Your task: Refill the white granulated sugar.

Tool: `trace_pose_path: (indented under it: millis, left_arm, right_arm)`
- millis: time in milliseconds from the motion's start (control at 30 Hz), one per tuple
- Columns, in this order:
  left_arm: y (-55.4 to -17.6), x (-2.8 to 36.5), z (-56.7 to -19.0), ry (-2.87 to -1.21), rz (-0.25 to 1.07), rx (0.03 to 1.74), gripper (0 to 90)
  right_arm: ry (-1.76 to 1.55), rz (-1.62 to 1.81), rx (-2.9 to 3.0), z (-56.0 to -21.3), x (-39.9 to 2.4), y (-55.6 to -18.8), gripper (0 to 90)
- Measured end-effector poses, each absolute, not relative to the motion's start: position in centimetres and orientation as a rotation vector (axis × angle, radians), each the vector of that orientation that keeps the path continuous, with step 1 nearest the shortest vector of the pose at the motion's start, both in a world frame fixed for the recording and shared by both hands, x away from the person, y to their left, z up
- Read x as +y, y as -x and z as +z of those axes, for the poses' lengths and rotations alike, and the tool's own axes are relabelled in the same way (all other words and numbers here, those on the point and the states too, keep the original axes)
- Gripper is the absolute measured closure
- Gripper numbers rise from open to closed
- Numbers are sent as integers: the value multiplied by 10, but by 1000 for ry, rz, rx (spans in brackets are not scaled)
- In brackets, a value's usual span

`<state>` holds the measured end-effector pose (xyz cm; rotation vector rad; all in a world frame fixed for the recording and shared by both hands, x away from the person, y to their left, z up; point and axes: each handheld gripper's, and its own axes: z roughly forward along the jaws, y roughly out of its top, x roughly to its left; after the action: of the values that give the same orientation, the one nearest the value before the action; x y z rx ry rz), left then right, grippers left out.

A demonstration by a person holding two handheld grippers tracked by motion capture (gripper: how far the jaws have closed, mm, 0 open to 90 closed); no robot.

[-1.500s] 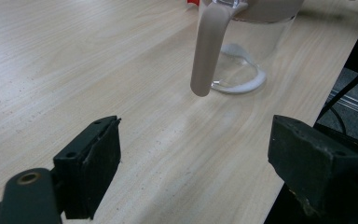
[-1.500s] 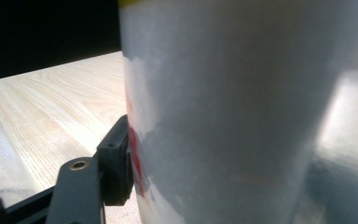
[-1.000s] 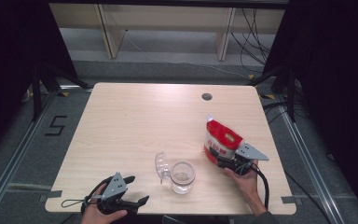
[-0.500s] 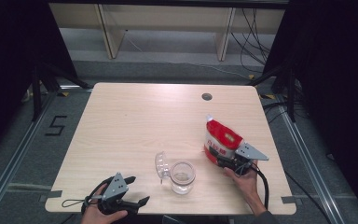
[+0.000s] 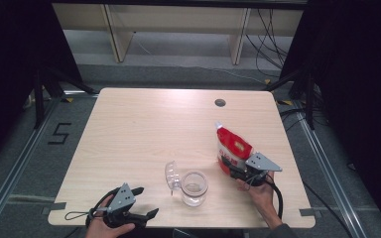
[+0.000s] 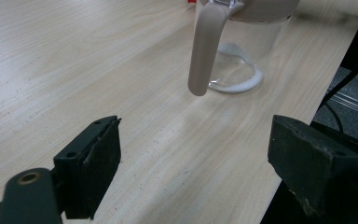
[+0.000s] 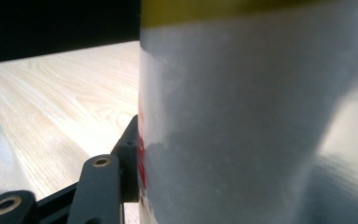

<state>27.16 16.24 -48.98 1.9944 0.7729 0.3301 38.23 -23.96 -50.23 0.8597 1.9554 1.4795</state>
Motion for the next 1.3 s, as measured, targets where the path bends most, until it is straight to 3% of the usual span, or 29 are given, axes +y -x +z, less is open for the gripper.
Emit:
trace_pose_path:
  millis: [400, 867, 1300]
  left_arm:
    - [-272, 163, -489, -2003, 335, 769, 170]
    - [-272, 163, -489, -2001, 334, 767, 170]
    - [-272, 163, -490, -1986, 333, 778, 170]
  right_arm:
    - [-788, 1395, 1930, -490, -247, -371, 484]
    - [-617, 1267, 1954, -459, -243, -336, 486]
    - [-475, 1060, 2006, -452, -237, -308, 488]
